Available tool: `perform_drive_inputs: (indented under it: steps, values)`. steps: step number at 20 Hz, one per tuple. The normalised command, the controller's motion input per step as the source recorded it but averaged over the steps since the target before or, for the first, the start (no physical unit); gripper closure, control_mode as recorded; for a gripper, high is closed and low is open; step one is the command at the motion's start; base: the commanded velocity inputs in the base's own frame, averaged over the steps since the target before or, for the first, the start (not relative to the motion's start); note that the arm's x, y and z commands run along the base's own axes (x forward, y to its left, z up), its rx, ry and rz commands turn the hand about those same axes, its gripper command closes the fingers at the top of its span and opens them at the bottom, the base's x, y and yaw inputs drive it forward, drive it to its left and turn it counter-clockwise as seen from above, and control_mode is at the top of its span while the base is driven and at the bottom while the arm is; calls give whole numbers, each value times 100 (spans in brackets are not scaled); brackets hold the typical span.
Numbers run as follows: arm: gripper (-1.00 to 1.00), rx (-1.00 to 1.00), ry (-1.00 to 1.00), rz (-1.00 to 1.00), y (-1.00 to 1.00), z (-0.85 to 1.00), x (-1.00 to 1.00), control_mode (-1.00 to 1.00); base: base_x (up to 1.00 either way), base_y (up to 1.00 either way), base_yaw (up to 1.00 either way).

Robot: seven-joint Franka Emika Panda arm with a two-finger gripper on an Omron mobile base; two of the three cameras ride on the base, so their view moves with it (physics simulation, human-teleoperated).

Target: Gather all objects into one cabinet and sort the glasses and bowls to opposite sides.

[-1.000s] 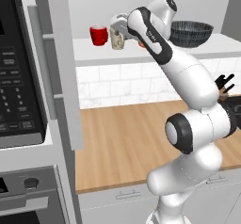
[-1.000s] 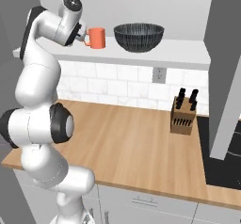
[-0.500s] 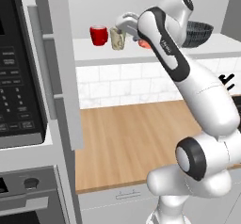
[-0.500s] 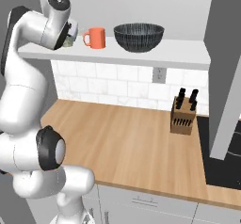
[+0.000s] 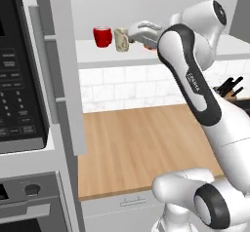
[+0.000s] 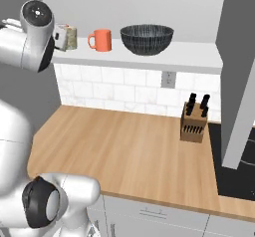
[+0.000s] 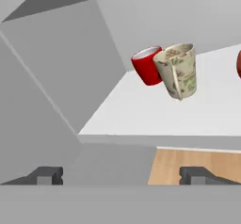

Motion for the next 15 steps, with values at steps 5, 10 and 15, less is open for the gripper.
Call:
perform_drive_inputs:
  steps: [5, 10, 15]
  values:
    - [-100, -17, 0, 25, -78, 5, -100, -100, 0, 0, 0]
    - [-100, -26, 0, 17, -71, 34, -100, -100, 0, 0, 0]
    - [-100, -20, 0, 6, -58, 40, -100, -100, 0, 0, 0]
